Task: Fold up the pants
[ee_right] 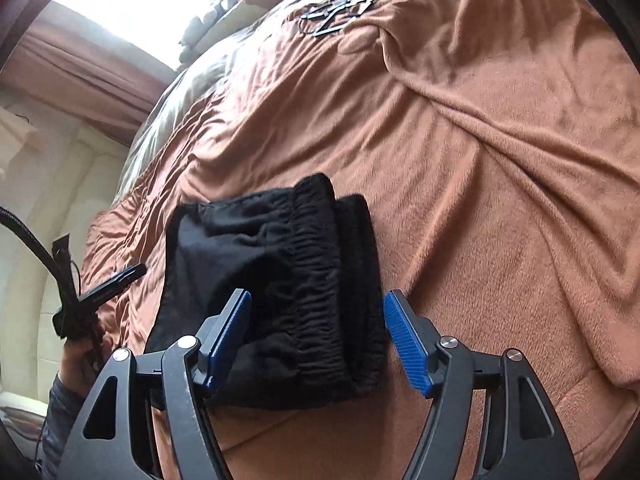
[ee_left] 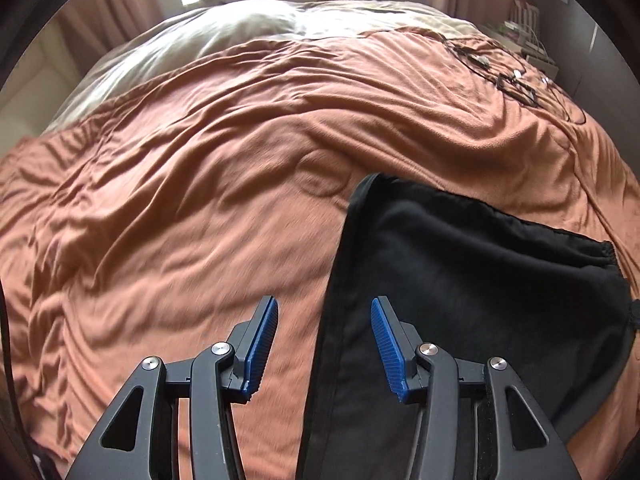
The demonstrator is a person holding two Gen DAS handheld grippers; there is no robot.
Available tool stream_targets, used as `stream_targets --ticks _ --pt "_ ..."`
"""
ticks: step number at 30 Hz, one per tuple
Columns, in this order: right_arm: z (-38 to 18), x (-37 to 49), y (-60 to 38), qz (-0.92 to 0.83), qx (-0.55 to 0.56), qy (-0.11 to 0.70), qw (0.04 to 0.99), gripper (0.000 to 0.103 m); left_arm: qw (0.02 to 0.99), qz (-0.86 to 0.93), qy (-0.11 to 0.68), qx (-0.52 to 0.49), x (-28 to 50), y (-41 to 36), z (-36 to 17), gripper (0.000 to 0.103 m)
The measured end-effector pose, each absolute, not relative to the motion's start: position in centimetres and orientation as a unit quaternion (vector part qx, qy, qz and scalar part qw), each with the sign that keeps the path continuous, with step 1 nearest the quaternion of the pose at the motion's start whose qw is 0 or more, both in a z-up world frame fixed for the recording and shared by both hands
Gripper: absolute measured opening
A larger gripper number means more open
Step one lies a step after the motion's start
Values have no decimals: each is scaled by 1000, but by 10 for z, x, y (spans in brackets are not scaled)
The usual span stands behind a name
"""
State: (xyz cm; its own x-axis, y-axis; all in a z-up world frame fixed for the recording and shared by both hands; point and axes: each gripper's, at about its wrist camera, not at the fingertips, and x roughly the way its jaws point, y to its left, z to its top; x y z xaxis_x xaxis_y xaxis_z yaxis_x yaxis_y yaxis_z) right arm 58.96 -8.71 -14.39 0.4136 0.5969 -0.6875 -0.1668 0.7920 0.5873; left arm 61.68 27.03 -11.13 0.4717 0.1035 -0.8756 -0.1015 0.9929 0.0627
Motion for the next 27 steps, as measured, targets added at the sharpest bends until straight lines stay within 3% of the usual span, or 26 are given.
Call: stream_targets --ticks 11,20,24,27 --pt "-163 596 -96 245 269 522 772 67 860 75 501 -56 547 277 -100 51" --pt "-171 602 -98 275 290 524 752 66 842 75 523 -109 504 287 -131 51" --pt "-168 600 -103 264 277 512 769 37 838 68 522 -143 491 295 -138 51" --pt "-163 593 -101 267 264 497 782 28 835 59 524 -157 484 296 -144 51"
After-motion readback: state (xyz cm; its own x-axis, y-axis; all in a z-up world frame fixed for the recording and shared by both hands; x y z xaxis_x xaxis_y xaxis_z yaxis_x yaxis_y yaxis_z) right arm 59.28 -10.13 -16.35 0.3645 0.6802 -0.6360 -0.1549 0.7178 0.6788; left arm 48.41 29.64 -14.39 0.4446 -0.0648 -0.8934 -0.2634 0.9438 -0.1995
